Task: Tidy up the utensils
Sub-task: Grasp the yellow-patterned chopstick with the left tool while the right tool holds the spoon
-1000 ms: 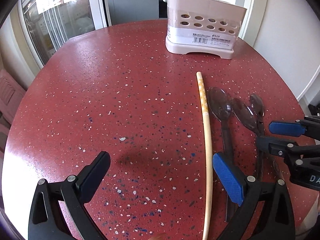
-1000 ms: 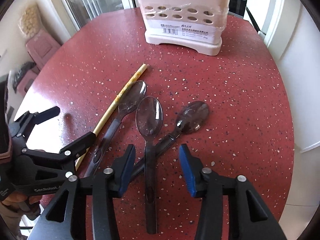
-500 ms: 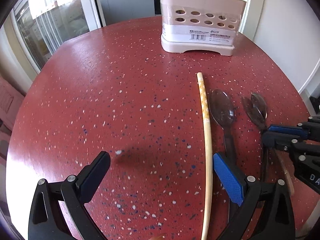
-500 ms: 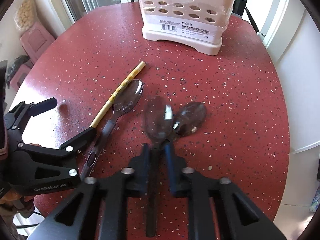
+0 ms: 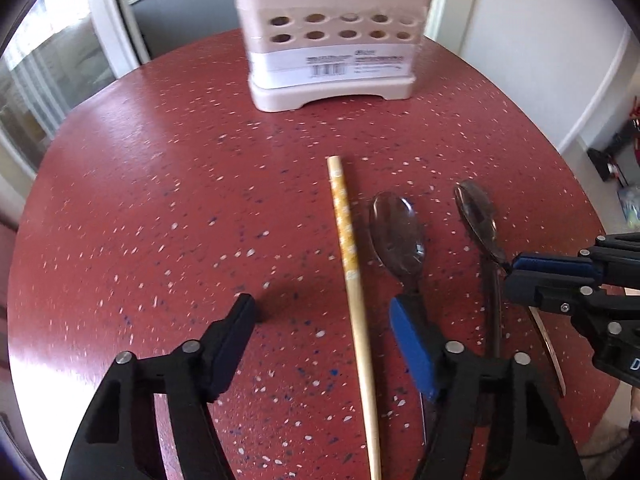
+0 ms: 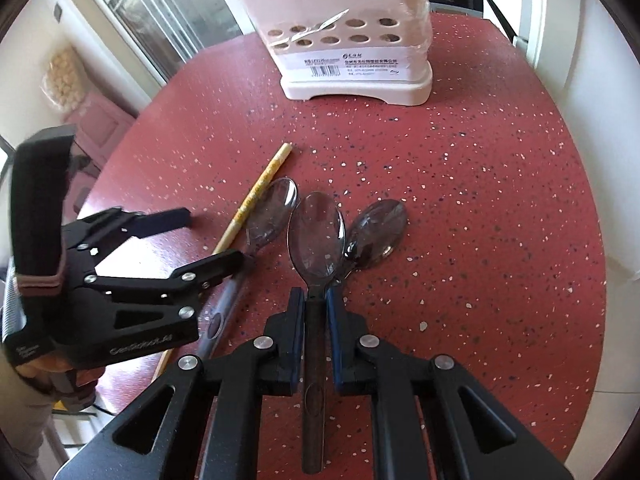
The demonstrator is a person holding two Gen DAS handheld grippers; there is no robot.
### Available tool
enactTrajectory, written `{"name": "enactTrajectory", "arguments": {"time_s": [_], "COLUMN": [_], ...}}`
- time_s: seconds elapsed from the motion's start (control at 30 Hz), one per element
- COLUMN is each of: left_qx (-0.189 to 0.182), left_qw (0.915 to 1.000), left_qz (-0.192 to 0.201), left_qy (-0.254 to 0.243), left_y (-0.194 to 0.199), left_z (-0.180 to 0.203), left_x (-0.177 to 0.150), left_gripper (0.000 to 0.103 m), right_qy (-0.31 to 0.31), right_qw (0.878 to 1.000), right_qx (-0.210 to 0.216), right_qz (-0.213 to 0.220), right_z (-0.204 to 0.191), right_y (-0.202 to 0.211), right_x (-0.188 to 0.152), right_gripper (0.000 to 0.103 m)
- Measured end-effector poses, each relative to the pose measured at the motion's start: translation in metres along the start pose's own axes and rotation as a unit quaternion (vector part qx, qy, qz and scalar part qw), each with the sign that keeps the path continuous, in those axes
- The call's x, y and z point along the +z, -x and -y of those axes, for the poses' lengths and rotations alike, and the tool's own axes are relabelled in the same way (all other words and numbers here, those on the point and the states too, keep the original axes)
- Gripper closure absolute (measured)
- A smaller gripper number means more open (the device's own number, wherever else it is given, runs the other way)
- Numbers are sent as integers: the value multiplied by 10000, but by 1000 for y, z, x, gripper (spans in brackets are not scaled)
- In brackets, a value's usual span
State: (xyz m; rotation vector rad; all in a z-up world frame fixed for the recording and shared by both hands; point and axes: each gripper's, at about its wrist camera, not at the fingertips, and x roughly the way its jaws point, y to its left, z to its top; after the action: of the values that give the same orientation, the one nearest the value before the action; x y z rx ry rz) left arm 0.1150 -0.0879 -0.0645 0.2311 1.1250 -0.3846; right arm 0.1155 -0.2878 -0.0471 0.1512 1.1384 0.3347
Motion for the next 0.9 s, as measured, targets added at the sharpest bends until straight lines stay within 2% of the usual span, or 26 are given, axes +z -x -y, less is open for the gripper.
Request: {"name": "enactTrajectory", "arguments": {"time_s": [0.27,0.47,0.57,0.63,0.67,0.73,0.9], "left_qx": [-149,-133,-206,-279,-374,-477,-337], "left_qw": [9981,9968,9967,9966,9966,9972,9994], "left_qz": [-521,-695,-652,-601,-584,-482,110], "left_qy": [-299,-373,-445,-488,-454,-323,-1], "left_y": [-4,-5,-3,1,2,6,23], "left_z": [3,5,8,12,13,13,6], "left_x": [15,22,26,25,24,20,2], "left_gripper": [12,13,28,59,65,66,66], "right_qy": [-187,-227,-242,-257,-263,-273,-291], "right_qw": [9992,9986,9983,9981,9981,9981,9978], "right_qx": [315,424,457,472,471,460,441], "right_qz": [156,240,279,292,296,314,388], "right_z": [12,17,20,22,23,24,24], "right_y": [12,17,19,21,22,23,26], "right_x": [-1,-2,-4,-5,-6,-6,-10], "right_gripper": [91,91,91,91,91,91,91]}}
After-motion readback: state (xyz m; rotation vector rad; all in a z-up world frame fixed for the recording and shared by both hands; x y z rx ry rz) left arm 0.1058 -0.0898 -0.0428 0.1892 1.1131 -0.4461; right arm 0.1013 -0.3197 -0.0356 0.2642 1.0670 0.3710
